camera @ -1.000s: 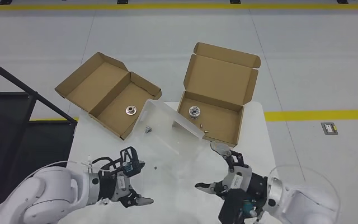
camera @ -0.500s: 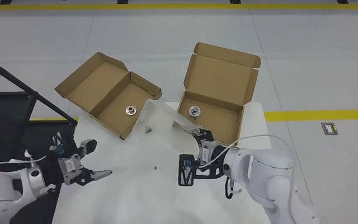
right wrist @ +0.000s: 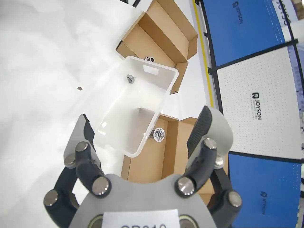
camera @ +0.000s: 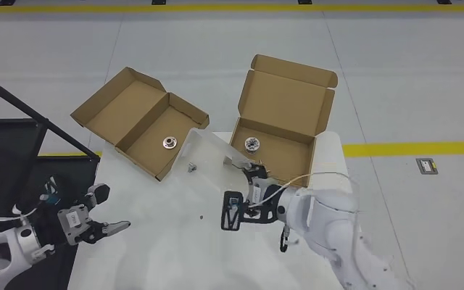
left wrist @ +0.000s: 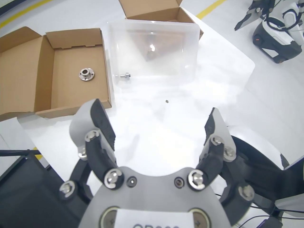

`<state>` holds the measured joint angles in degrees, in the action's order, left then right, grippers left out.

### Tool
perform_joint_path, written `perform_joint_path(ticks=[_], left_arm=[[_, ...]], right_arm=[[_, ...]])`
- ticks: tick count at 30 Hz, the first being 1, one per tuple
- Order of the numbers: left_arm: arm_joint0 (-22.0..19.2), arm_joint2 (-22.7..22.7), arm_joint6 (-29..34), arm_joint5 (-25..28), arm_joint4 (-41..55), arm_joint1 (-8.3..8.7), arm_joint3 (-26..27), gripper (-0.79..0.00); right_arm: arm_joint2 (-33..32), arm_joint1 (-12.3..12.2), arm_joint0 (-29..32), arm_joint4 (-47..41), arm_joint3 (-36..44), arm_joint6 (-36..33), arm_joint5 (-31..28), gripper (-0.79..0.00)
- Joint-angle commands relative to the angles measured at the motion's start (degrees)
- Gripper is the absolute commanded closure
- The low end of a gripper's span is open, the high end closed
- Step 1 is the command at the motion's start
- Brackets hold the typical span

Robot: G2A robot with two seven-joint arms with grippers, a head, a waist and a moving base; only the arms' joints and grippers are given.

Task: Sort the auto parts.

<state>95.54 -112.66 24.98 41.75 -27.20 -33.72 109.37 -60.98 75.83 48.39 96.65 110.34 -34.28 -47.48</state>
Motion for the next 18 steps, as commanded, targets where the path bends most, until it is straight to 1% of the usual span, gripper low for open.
perform_joint_path(ticks=[1,3,6,16,18], left_arm=[[-0.06,0.27,-2.08,-1.09,0.82,-0.29,-1.1,-0.785],[-0.24,0.0,-3.05,-1.55,1.26,-0.48,-2.53,-0.785],[-0.47,-0.26,-3.59,-1.29,2.73,-0.68,-4.09,-0.785],[-0.79,-0.31,-2.83,-0.92,3.18,-0.72,-4.74,-0.785],[-0.79,-0.31,-2.83,-0.92,3.18,-0.72,-4.74,-0.785]], right_arm=[[1.76,0.53,-0.56,1.93,-3.19,-2.18,7.1,-0.785],[3.12,1.14,-0.47,1.5,-5.75,-2.4,13.14,-0.785],[5.07,1.88,-0.99,2.09,-9.16,-4.2,18.84,-0.785],[5.27,1.96,-1.09,1.96,-9.44,-4.44,19.08,-0.785],[5.63,1.98,-1.05,3.33,-11.06,-4.45,19.62,-0.785]])
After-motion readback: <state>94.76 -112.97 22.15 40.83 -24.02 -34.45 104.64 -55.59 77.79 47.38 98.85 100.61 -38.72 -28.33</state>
